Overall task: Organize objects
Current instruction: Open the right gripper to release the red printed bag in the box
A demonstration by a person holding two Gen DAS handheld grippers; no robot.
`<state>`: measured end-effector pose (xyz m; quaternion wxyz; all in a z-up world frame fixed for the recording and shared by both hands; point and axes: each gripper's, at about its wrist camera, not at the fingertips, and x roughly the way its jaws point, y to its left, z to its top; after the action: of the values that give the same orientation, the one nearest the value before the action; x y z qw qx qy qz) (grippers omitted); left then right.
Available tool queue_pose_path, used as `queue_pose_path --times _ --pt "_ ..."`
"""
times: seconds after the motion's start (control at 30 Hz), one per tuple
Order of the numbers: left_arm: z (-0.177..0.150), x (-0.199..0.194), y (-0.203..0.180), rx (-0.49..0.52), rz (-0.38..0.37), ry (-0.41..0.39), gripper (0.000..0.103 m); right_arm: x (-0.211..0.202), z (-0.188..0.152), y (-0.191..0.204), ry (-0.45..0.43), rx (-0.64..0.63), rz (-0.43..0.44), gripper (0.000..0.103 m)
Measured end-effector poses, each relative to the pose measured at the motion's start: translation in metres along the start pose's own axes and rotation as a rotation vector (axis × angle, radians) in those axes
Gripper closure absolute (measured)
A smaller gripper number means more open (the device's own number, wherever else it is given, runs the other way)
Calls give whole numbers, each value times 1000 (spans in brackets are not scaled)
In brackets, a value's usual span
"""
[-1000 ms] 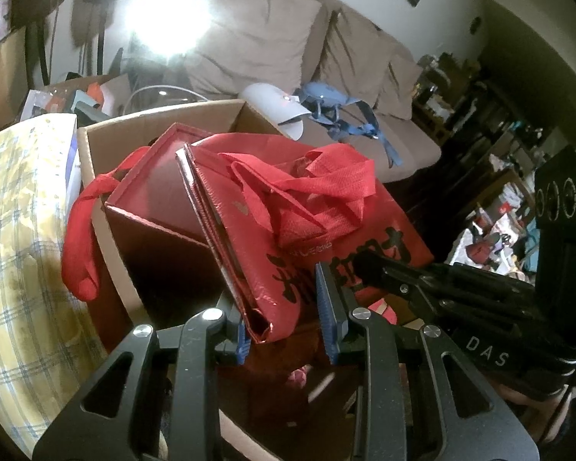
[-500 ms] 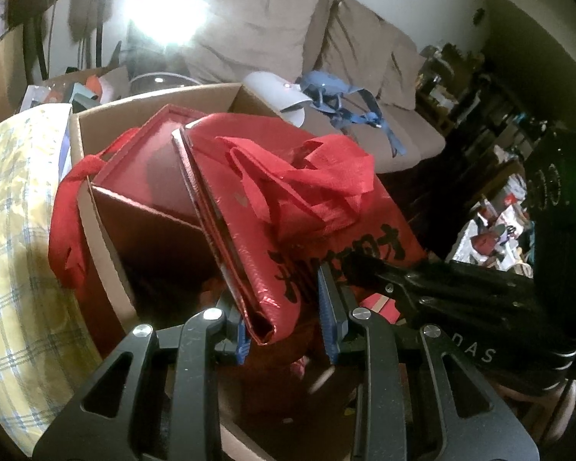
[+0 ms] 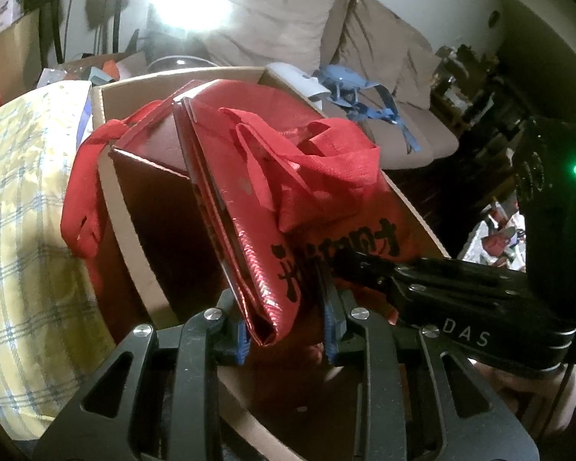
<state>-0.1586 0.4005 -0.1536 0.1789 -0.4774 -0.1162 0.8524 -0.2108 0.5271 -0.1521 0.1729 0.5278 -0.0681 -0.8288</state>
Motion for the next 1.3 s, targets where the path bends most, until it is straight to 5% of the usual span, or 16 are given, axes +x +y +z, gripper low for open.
queue_pose_path --times 0.73,1.3 --pt "14 -8 14 -35 -10 14 76 7 9 13 -83 31 1 71" --pt "22 -2 13 -20 -40 68 69 6 6 -10 -45 114 48 53"
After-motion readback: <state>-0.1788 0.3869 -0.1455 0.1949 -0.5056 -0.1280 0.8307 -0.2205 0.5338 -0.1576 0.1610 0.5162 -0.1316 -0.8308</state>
